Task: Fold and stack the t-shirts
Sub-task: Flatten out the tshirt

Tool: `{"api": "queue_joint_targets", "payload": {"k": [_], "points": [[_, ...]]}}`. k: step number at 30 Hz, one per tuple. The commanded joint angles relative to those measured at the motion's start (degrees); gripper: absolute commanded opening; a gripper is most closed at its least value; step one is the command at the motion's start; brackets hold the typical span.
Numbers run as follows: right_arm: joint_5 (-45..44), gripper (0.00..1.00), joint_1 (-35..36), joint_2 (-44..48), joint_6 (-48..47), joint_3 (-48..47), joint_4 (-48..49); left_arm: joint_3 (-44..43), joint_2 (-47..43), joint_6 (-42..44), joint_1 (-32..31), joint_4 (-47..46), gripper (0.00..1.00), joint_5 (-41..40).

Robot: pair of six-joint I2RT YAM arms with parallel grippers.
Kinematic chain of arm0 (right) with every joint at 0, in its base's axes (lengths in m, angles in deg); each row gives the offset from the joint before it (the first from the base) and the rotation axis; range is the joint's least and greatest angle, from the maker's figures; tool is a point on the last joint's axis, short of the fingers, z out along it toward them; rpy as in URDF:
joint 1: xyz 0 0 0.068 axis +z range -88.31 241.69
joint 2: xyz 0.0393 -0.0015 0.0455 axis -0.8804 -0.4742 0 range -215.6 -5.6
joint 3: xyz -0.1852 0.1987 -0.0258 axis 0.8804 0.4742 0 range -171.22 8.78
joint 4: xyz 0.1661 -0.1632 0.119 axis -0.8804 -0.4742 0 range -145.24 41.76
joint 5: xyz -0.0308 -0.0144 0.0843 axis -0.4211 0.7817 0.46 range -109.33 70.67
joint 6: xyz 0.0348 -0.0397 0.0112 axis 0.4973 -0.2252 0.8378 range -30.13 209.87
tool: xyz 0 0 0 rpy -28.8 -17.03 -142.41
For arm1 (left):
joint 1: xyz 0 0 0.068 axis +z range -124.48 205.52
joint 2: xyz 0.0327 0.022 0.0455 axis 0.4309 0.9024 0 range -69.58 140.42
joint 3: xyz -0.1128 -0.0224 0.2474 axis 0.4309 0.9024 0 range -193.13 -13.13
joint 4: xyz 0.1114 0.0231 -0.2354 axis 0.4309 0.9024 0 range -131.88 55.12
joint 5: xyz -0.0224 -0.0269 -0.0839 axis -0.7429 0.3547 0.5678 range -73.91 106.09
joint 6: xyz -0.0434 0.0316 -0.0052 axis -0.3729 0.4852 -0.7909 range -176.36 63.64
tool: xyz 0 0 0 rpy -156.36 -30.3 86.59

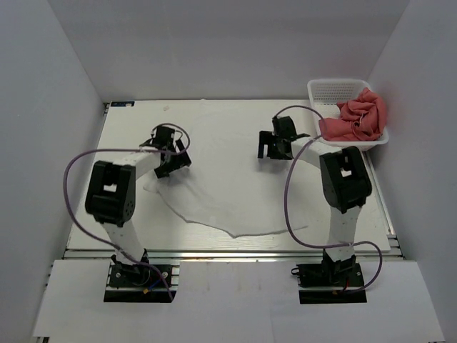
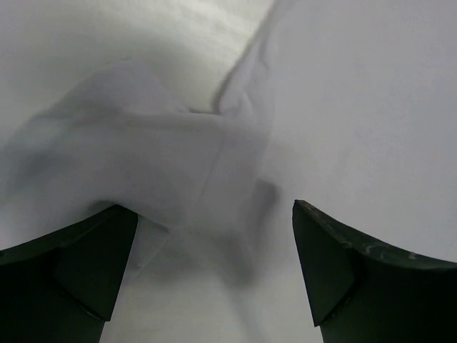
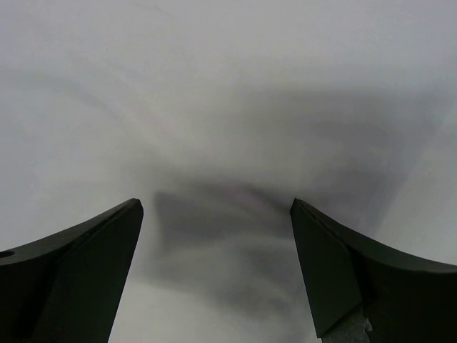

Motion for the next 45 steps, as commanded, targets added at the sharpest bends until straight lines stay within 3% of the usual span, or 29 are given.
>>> {"api": "queue_joint_targets", "payload": {"k": [1,3,4,6,9,12,15,18,24,34,40,43,45], "points": [[1.62,0.9,-0.1,7.51,5.7,14.62,-4.79,-9.16,9.36,0.91,2.31,9.48,1.0,-7.34],[0.48,0.9,0.08,12.61,7.37,19.47,-3.92,-18.39,16.22,3.62,3.11,9.5,1.0,-7.35],[0.99,0.9,0.51,16.56,8.16,26.63,-3.91,-23.55,18.24,6.77,3.72,6.63,1.0,-2.91],[6.76,0.9,3.31,20.36,7.13,31.43,-1.3,-28.76,21.85,11.61,3.73,3.01,1.0,1.86],[14.17,0.9,8.93,31.23,6.76,43.01,-0.4,-43.77,34.81,20.92,3.03,1.76,1.0,10.02],[17.6,0.9,14.29,36.26,7.99,46.38,-0.31,-73.58,46.35,22.79,2.41,9.49,1.0,14.86],[20.33,0.9,17.91,37.16,7.64,46.13,0.74,-81.51,55.34,20.78,2.41,6.1,1.0,19.35],[20.16,0.9,22.39,33.48,5.19,42.18,0.66,-75.83,55.35,17.96,2.41,-2.61,1.0,21.64],[18.33,0.9,24.78,27.41,3.25,33.48,-0.75,-78.37,57.55,15.32,2.41,-4.37,1.0,21.92],[-6.18,0.9,23.19,31.01,4.47,21.17,-13.05,-77.58,41.22,14.44,2.41,-2.02,1.0,8.57],[-10.43,0.9,17.67,30.49,6.06,16.25,-13.58,-63.53,24.61,15.5,2.41,6.85,1.0,0.66],[-11.74,0.9,14.24,27.85,6.24,13.71,-14.28,-48.52,13.19,13.84,2.41,10.21,1.0,-3.39],[-12.45,0.9,11.18,25.32,5.72,12.56,-14.64,-32.36,3.65,13.31,2.41,5.66,1.0,-1.56]]}}
